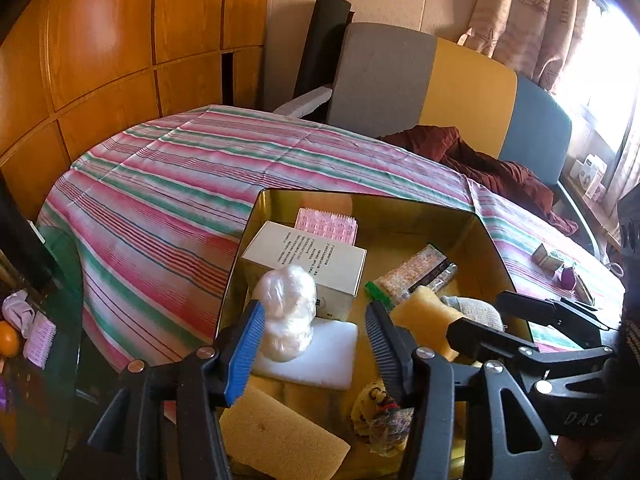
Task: Organize objects
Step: 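Release the yellow sponge and wrapped ball into the gold tray, then move both tools away from the tray toward the remaining items on the cloth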
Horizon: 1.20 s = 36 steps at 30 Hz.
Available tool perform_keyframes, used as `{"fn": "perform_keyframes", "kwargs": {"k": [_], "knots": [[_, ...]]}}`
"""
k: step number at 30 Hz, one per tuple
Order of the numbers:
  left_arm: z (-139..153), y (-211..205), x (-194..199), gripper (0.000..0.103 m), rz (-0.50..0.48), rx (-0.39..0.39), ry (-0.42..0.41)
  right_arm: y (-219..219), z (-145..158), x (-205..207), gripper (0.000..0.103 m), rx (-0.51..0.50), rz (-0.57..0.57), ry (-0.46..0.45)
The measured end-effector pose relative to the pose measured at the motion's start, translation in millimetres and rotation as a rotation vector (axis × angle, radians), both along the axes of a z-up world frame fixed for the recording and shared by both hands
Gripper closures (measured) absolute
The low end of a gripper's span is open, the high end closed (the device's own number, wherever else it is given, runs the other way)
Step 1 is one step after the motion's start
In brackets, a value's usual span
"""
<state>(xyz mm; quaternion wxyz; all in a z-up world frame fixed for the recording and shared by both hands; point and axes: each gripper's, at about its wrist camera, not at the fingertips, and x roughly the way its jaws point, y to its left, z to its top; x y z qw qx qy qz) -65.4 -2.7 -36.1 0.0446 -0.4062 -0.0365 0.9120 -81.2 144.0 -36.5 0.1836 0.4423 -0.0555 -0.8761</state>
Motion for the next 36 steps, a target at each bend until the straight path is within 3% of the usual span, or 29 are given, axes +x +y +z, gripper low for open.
{"fn": "perform_keyframes", "kwargs": {"k": [6, 14, 19, 36], "knots": [[1.6, -2.0, 2.5, 0.050, 0.001, 0.001, 0.003, 6.2, 2.1, 5.2, 0.018, -0.013, -0.022, -0.004], [12.0, -9.1, 10.3, 0.050, 0.015, 0.010, 0.031, 14.9, 11.6, 19.8, 0.004, 0.009, -0.066, 0.029], [18.7, -13.3, 16.0, 0.050, 0.023, 0.017, 0.046, 15.3, 17.6, 31.5, 0.004, 0.055, -0.072, 0.060], [46.9, 41.2, 37.2, 0.050, -0.148, -0.021, 0.112, 45.2, 27.5, 65.1, 0.001, 0.110, -0.149, 0.107]]}}
